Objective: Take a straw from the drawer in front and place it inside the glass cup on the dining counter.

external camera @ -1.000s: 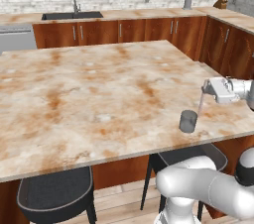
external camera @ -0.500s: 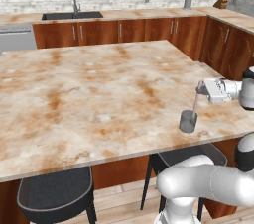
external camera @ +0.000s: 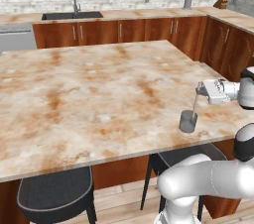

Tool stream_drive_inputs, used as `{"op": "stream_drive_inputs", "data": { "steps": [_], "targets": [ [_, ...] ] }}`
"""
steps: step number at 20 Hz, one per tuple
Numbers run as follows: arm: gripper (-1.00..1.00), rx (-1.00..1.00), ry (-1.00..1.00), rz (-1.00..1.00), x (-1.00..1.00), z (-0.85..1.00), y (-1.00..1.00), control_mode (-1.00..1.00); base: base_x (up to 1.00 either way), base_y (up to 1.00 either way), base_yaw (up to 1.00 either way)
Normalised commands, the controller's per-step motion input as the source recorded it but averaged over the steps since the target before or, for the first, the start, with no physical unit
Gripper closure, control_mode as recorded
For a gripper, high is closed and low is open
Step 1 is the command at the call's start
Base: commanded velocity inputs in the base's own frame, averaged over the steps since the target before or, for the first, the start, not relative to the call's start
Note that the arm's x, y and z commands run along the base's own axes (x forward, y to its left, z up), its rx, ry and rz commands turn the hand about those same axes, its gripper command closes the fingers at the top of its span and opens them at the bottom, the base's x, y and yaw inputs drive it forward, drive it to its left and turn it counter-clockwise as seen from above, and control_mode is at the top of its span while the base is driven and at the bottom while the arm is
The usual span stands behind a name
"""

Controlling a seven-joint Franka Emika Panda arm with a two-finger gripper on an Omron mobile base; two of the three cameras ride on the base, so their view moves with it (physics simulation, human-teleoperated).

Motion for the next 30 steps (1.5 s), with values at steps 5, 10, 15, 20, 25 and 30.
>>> {"op": "stream_drive_inputs", "data": {
  "steps": [5, 10, 15, 20, 25, 30],
  "targets": [
    [1.00, 0.00, 0.00, 0.00, 0.16, -0.11, -0.08, -1.00, 0.00, 0.00, 0.00],
    [1.00, -0.01, 0.00, 0.00, 0.17, -0.14, 0.00, -1.00, 0.00, 0.00, 0.00],
    [1.00, -0.02, 0.00, 0.00, 0.13, -0.20, 0.00, -1.00, 0.00, 0.00, 0.00],
    [1.00, -0.02, 0.00, 0.00, 0.13, -0.24, 0.00, -1.00, 0.00, 0.00, 0.00],
    [1.00, -0.01, 0.00, 0.00, 0.15, -0.24, 0.00, -1.00, 0.00, 0.00, 0.00],
    [1.00, 0.00, 0.00, 0.00, 0.14, -0.16, -0.03, -1.00, 0.00, 0.00, 0.00]
  ]
}}
